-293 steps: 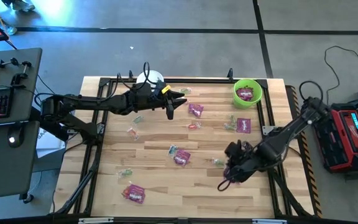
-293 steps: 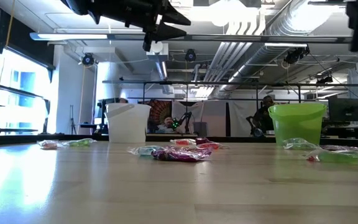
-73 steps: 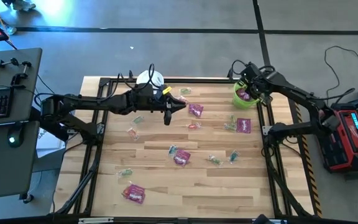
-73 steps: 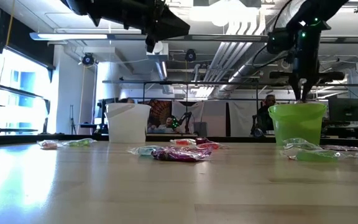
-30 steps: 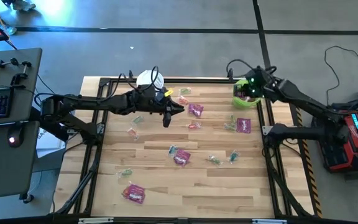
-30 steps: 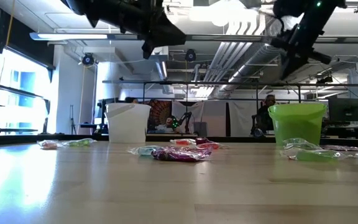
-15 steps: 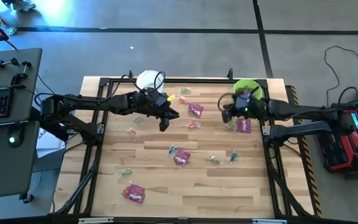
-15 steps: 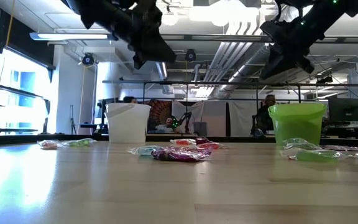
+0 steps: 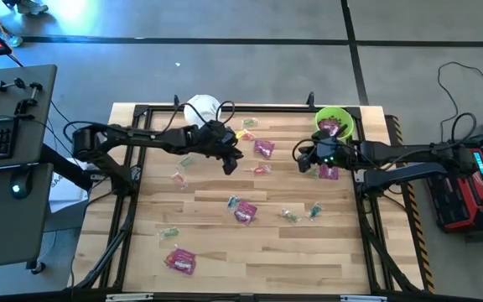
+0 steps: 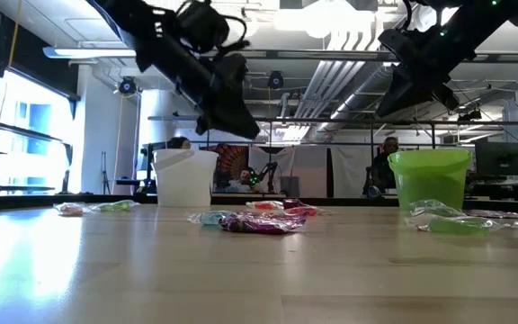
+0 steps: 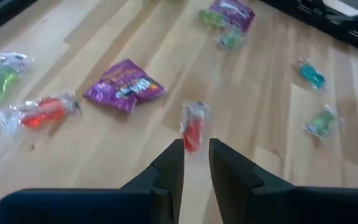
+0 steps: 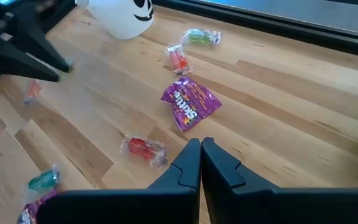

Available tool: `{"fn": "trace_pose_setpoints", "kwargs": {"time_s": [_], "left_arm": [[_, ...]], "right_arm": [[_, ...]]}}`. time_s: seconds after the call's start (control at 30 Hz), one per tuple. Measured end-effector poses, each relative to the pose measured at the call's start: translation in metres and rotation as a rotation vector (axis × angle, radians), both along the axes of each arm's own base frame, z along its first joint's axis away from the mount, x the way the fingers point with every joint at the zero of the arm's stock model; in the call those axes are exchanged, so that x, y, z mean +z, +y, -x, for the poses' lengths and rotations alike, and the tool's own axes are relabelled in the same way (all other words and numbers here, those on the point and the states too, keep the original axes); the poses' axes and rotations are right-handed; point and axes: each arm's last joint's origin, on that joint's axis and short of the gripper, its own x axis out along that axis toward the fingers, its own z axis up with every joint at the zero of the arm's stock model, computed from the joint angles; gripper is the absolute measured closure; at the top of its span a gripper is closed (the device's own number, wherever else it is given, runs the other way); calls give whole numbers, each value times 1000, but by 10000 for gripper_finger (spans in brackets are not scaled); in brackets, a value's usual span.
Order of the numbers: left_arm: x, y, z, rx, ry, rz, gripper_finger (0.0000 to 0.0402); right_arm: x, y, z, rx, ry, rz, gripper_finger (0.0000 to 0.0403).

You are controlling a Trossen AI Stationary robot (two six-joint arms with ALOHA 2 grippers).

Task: Sort candy by brand, put in halloween buckets
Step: Put the violet candy into the green bucket

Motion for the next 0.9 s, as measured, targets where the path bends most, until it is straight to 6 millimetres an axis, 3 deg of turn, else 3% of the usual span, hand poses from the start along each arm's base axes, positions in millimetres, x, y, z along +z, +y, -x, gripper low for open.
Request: {"fn": "trace_pose_setpoints", "kwargs": {"time_s": [0.43, 0.63, 0.9], "left_arm": [[-21, 16, -30, -21, 14, -97, 236], [-23, 28, -55, -45, 96, -233, 224], [-44, 42, -68, -97, 179, -206, 224]], "right_arm": [[1, 0, -1, -8, -29, -10, 402], [1, 0, -2, -1, -32, -20, 402], [1, 1, -2, 2, -33, -21, 402]]}}
